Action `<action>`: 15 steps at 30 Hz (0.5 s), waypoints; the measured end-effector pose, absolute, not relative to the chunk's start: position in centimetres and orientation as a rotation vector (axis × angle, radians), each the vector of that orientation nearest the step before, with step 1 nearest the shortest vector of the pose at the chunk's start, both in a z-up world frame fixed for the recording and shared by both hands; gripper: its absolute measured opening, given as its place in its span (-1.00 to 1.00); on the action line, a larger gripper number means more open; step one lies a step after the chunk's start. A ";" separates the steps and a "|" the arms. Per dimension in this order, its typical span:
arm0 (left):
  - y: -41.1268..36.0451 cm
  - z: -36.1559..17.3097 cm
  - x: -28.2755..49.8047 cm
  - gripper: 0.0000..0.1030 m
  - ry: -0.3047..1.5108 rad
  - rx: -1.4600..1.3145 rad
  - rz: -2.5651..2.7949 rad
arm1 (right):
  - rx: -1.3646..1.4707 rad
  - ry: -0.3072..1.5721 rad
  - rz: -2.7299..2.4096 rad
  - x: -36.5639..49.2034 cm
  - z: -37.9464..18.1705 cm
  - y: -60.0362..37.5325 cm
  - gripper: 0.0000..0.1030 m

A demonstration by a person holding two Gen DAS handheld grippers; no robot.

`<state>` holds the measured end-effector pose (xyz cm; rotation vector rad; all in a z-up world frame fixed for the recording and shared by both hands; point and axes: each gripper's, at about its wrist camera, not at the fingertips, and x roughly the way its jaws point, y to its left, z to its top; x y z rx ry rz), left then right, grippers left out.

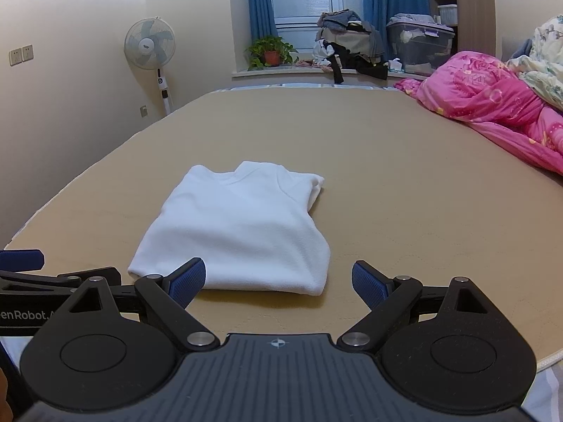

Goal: Fold small clothes

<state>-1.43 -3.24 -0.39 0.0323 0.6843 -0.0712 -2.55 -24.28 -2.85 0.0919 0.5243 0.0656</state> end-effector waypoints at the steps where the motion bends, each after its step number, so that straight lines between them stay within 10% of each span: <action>1: -3.2 -0.4 -1.4 0.99 0.684 0.032 -0.071 | 0.093 0.525 0.065 -2.5 -2.8 -24.2 0.76; 15: -2.7 -0.7 -1.1 0.99 0.688 0.033 -0.075 | 0.092 0.535 0.061 -2.6 -2.9 -24.5 0.76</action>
